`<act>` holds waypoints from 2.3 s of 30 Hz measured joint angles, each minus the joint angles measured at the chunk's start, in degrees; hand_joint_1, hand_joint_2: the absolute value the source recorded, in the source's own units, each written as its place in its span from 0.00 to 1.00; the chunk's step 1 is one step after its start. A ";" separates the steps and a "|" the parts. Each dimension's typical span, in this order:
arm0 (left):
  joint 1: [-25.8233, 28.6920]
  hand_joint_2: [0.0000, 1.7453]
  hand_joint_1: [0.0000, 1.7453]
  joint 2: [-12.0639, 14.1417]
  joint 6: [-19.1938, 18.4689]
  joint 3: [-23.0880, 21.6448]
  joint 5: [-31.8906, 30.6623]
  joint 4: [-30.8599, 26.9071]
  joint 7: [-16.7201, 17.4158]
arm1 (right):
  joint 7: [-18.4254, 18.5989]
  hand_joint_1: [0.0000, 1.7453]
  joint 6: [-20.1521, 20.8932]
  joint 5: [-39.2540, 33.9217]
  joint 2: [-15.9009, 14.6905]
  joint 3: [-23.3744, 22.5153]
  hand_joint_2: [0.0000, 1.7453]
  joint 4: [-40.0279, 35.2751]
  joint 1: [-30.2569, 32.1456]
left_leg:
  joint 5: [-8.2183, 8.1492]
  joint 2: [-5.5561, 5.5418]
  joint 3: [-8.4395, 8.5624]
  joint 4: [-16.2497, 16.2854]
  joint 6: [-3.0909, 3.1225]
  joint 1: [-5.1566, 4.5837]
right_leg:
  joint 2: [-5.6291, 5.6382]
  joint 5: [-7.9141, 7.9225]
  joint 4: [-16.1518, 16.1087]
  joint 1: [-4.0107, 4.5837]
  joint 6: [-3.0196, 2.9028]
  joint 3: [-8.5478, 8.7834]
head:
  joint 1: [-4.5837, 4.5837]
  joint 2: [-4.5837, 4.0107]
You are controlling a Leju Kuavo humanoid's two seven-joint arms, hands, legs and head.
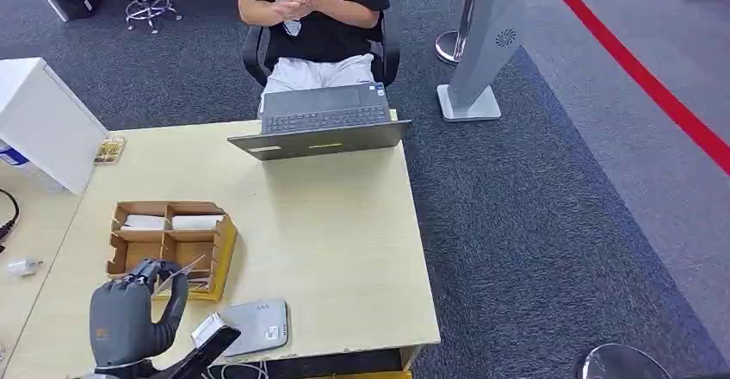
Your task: Pass the card to the sensor for recognition and then transmit it.
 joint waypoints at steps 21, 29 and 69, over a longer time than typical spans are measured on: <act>-4.77 1.00 1.00 -3.43 2.53 -2.16 -3.17 19.80 -3.43 | -0.96 0.00 2.66 -5.64 -0.11 0.33 1.00 -0.89 -1.31 | 0.01 0.01 0.01 0.03 0.03 -0.01 | 0.01 0.02 0.00 -0.01 -0.03 0.00 | 0.00 0.00; -2.51 1.00 1.00 -3.41 2.12 -4.79 -2.58 15.71 -3.87 | -0.79 0.00 2.64 -6.23 -0.11 0.37 1.00 -1.35 -0.97 | 0.01 -0.01 -0.01 0.03 0.03 0.00 | 0.00 0.02 0.00 0.00 -0.03 -0.01 | 0.00 0.00; 1.18 1.00 1.00 1.36 3.56 -15.72 2.10 17.67 1.75 | -0.96 0.00 1.66 -8.37 -0.13 0.81 1.00 -1.53 -0.28 | 0.01 0.00 -0.02 0.02 0.03 -0.01 | 0.00 0.00 -0.01 0.00 0.00 -0.03 | 0.00 0.00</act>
